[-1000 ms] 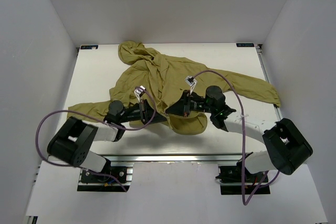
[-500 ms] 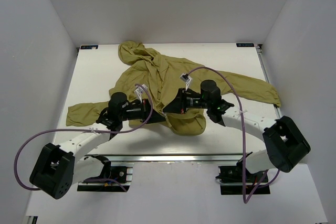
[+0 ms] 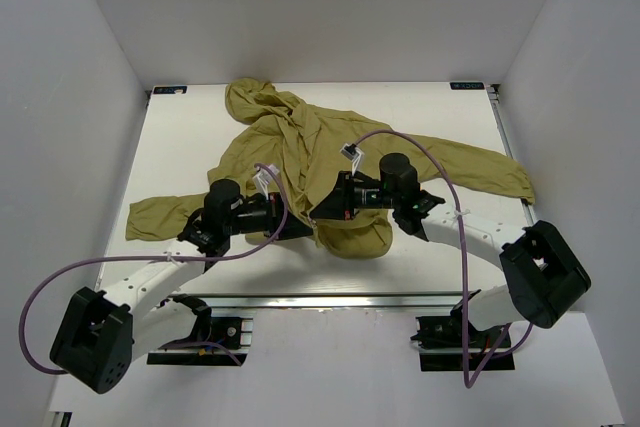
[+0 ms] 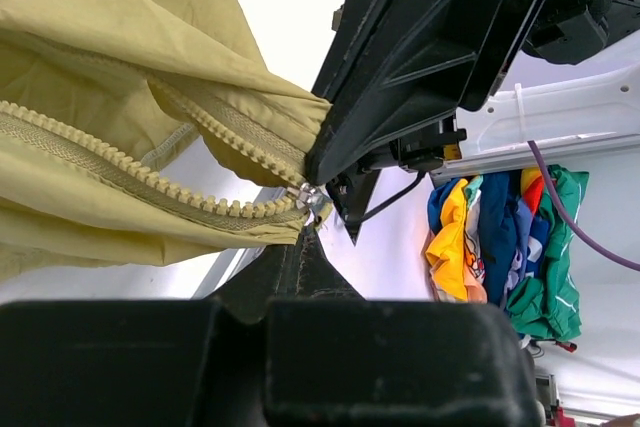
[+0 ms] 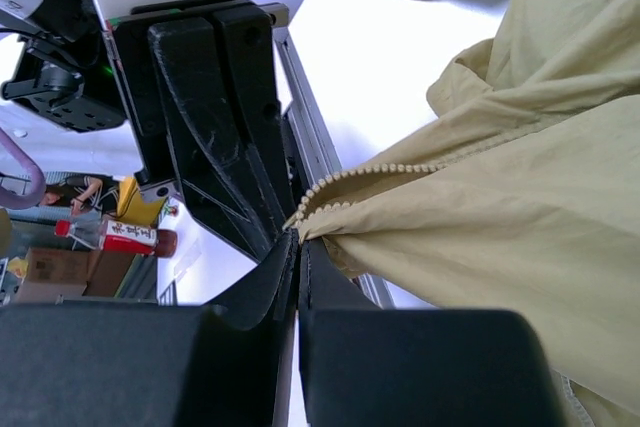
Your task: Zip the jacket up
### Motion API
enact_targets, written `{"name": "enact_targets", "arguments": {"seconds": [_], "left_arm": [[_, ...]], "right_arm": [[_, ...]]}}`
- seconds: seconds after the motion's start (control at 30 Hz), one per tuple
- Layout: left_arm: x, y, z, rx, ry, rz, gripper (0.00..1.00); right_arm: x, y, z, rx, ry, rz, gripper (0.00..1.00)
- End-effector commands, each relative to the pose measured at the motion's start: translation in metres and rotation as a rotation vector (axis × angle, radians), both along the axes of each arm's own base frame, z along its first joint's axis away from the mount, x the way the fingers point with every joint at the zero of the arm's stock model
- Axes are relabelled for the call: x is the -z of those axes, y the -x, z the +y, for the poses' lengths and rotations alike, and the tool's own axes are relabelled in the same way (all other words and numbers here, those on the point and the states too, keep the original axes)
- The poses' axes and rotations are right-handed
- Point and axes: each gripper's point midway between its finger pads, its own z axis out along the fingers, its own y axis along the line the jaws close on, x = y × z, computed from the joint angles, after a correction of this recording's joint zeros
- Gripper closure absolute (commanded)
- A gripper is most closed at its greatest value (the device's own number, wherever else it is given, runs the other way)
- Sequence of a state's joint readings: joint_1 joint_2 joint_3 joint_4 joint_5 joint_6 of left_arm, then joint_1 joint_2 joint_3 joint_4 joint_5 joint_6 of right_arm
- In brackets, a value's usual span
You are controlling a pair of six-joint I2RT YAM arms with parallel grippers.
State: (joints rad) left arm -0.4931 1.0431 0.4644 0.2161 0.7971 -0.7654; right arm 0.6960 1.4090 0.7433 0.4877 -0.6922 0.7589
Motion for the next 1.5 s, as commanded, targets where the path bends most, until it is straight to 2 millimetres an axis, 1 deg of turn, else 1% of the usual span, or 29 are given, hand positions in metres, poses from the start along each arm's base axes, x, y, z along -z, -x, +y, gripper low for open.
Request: {"name": "enact_targets", "arguments": {"seconds": [0.0,0.03,0.1,0.13,0.3,0.33,0.37,0.57,0.6,0.63,0.67,0.7,0.73,0.77,0.87,0.9,0.97,1.0,1.13,1.2,1.23,1.37,1.43,1.47], "left_arm": [[0.010,0.009,0.004,0.008,-0.023,0.021,1.00],[0.010,0.010,0.004,0.009,-0.022,0.026,1.00],[0.009,0.009,0.003,0.008,-0.020,0.027,1.00],[0.010,0.009,0.003,0.004,-0.020,0.038,1.00],[0.004,0.005,0.000,0.001,-0.003,0.045,1.00],[0.005,0.005,0.000,-0.004,-0.003,0.060,1.00],[0.004,0.005,0.000,-0.003,0.002,0.059,1.00],[-0.002,0.004,-0.001,-0.020,0.021,0.088,1.00],[0.001,0.004,-0.001,-0.026,0.014,0.102,1.00],[-0.001,0.003,-0.001,-0.033,0.015,0.115,1.00],[-0.002,0.003,-0.001,-0.032,0.017,0.116,1.00],[-0.002,0.003,-0.001,-0.036,0.011,0.128,1.00],[-0.003,0.001,-0.001,-0.042,0.009,0.127,1.00],[-0.007,-0.001,-0.001,-0.046,0.008,0.119,1.00],[-0.008,-0.004,0.000,-0.068,-0.007,0.115,1.00],[-0.009,-0.005,0.000,-0.069,-0.008,0.116,1.00],[-0.007,-0.004,0.000,-0.069,-0.010,0.120,1.00],[-0.008,-0.005,0.000,-0.071,-0.010,0.119,1.00],[-0.008,-0.006,0.001,-0.083,-0.014,0.119,1.00],[-0.011,-0.007,0.001,-0.084,-0.018,0.114,1.00],[-0.010,-0.006,0.001,-0.083,-0.020,0.113,1.00],[-0.013,-0.005,0.002,-0.086,-0.014,0.099,1.00],[-0.013,-0.005,0.002,-0.088,-0.012,0.099,1.00],[-0.014,-0.006,0.003,-0.090,-0.014,0.096,1.00]], "right_arm": [[-0.011,-0.001,0.000,-0.005,-0.015,-0.039,0.99],[-0.008,-0.001,-0.001,-0.005,-0.003,-0.032,0.91],[-0.009,0.000,-0.002,-0.012,0.004,-0.051,0.81],[-0.007,0.001,-0.003,-0.016,0.011,-0.056,0.73],[-0.008,0.005,-0.007,-0.039,0.046,-0.093,0.61],[-0.009,0.005,-0.008,-0.042,0.049,-0.099,0.56],[-0.009,0.006,-0.009,-0.045,0.052,-0.103,0.54],[0.004,0.006,-0.020,-0.027,0.140,-0.134,0.46],[0.002,0.004,-0.023,-0.005,0.151,-0.161,0.43],[0.007,0.006,-0.028,-0.003,0.183,-0.161,0.40],[0.008,0.006,-0.031,-0.001,0.205,-0.196,0.37],[0.007,0.005,-0.035,0.021,0.226,-0.223,0.37],[0.009,0.006,-0.037,0.023,0.247,-0.240,0.37],[0.016,0.012,-0.041,0.013,0.283,-0.236,0.37],[0.019,0.029,-0.034,-0.011,0.303,-0.264,0.37],[0.021,0.038,-0.026,-0.031,0.310,-0.276,0.36],[0.020,0.044,-0.018,-0.043,0.298,-0.282,0.36],[0.026,0.051,-0.012,-0.064,0.307,-0.267,0.36],[0.029,0.056,0.001,-0.070,0.327,-0.282,0.37],[0.025,0.051,0.008,-0.042,0.311,-0.305,0.37],[0.023,0.050,0.009,-0.026,0.309,-0.298,0.39],[0.025,0.043,0.014,0.016,0.300,-0.287,0.43],[0.024,0.044,0.018,0.009,0.288,-0.291,0.52],[0.024,0.043,0.018,0.008,0.288,-0.293,0.58]]}}
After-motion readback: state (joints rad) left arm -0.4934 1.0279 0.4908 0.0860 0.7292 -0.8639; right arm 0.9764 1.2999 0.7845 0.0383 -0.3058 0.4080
